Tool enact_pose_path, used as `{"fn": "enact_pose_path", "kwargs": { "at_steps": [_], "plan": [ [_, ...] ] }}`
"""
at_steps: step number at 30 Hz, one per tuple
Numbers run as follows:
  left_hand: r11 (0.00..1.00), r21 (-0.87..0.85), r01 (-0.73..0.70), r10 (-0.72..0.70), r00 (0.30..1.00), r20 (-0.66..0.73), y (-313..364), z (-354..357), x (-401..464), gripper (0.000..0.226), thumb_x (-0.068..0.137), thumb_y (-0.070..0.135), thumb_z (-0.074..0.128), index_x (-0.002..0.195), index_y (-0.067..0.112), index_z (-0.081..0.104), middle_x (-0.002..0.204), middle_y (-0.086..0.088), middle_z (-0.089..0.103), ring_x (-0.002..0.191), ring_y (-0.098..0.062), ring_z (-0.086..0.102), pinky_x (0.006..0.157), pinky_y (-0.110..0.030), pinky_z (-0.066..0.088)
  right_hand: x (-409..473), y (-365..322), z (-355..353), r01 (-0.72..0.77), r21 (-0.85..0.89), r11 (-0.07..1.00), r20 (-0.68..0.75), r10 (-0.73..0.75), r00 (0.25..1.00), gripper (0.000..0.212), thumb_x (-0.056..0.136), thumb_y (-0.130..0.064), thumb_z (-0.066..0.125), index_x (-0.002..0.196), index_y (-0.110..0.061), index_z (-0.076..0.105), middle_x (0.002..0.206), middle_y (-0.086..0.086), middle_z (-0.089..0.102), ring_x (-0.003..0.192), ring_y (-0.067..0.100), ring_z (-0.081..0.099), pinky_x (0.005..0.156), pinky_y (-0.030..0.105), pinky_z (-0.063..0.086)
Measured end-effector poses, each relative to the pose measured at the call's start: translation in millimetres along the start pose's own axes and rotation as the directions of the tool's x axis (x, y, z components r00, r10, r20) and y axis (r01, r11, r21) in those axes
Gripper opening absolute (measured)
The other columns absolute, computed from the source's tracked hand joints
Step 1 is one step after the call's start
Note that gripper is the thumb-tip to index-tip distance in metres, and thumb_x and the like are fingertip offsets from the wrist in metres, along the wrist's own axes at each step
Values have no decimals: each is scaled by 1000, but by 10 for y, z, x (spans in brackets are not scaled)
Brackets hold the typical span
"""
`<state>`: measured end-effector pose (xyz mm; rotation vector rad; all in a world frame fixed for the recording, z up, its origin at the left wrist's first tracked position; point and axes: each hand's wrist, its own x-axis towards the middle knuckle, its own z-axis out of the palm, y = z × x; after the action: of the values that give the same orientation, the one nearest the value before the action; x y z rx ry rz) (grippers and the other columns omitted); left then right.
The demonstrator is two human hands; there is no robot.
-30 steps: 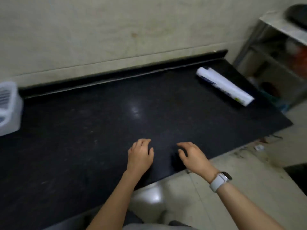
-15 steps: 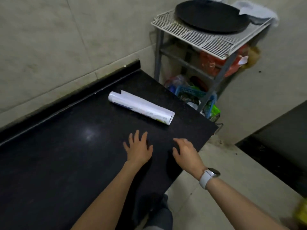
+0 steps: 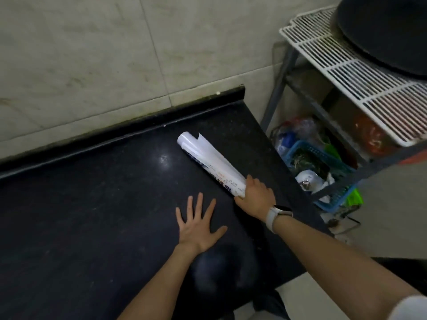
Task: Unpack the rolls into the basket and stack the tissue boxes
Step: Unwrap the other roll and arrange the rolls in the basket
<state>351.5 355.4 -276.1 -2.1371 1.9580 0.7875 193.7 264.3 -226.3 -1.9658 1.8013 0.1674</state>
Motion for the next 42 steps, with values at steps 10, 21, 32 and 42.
{"fn": "enact_pose_path", "kwargs": {
  "at_steps": [10,21,32,42],
  "plan": [
    [-15,-998,67,-574,817,63,320,-323,-933,33,92,34,50,121,18,52,122,-3,59,103,-11,56,82,-24,44,-585,-4,110,351,432,831,95,-429,898,48,78,-32,63,116,-11,43,117,9,49,104,26,54,83,33,45],
    [-252,-739,-625,-920,391,-17,-9,77,-2835,37,83,29,60,112,10,49,100,-13,58,95,-24,57,82,-36,48,-1999,-919,622,869,378,320,308,-929,208,50,76,-40,60,119,-25,39,101,-7,41,97,14,50,76,25,40],
    [-181,-793,-582,-978,21,208,-1002,1150,-4953,8,86,19,63,93,18,59,90,-2,69,71,-2,68,58,-14,53,-3636,-2300,2036,871,465,160,628,-753,-196,49,83,-32,60,127,-19,42,116,0,49,99,10,48,81,20,36],
    [32,-928,372,-999,-14,-40,-2139,1554,-6385,54,65,35,68,114,42,47,105,8,56,96,-12,53,78,-28,44,-4857,-3976,2459,455,856,247,349,-924,-154,48,85,11,50,119,-23,41,117,0,53,101,12,54,96,34,43]
  ]
}}
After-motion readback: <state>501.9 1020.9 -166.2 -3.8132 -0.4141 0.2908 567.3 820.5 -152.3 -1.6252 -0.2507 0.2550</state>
